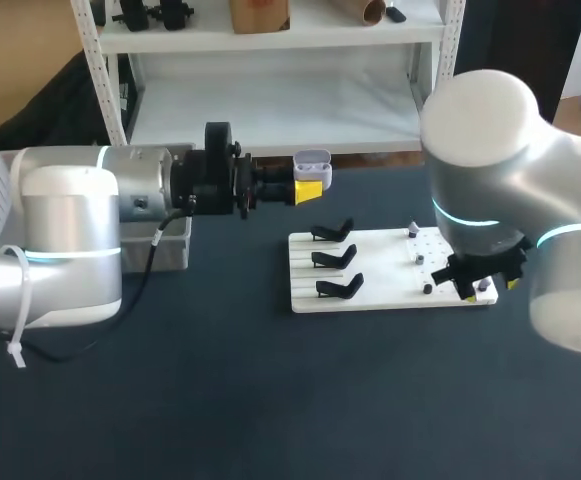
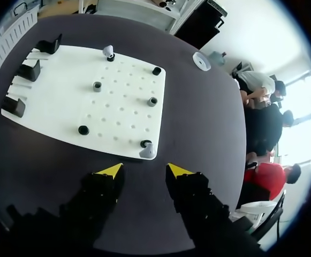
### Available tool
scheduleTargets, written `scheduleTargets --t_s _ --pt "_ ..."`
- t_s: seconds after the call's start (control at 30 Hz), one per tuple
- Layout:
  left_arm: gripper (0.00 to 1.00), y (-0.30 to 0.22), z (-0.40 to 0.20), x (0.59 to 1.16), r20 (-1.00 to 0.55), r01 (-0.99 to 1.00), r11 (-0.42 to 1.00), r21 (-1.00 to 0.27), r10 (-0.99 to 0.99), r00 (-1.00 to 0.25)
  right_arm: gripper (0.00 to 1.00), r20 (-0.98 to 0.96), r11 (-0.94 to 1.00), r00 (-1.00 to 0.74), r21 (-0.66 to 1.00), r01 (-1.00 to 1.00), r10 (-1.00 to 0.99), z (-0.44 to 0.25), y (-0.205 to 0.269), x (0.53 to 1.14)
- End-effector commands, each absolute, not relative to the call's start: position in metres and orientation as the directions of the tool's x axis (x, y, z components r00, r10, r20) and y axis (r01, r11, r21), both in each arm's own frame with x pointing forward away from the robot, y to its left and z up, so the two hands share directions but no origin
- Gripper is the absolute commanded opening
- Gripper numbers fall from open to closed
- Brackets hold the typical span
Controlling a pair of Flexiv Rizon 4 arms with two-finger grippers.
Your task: Pick up each earbud case from the left stands, insert the matching earbuds, close the lid, and place the case in the box.
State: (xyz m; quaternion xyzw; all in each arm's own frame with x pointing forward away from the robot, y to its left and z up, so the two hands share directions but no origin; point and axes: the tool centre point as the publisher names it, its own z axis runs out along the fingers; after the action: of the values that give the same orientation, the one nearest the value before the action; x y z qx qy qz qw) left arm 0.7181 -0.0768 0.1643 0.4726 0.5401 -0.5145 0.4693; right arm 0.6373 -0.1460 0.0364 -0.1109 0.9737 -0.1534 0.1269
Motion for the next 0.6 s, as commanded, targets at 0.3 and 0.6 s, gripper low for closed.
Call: scheduleTargets --t_s 0.3,0.6 --pt "0.0 -0.0766 0.1637 0.7186 -0.993 0.994 0.023 -0.111 0.025 -0.112 0.44 -0.207 0.929 -0.952 -0.338 -0.149 -0.227 0.0274 -0.1448 0.6478" --pt "0.0 -0.0766 0.1637 0.7186 -0.993 0.994 0.023 -0.111 0.025 -0.112 0.35 -0.199 0.922 -0.952 -0.357 -0.151 -0.233 0.026 -0.1502 0.6524"
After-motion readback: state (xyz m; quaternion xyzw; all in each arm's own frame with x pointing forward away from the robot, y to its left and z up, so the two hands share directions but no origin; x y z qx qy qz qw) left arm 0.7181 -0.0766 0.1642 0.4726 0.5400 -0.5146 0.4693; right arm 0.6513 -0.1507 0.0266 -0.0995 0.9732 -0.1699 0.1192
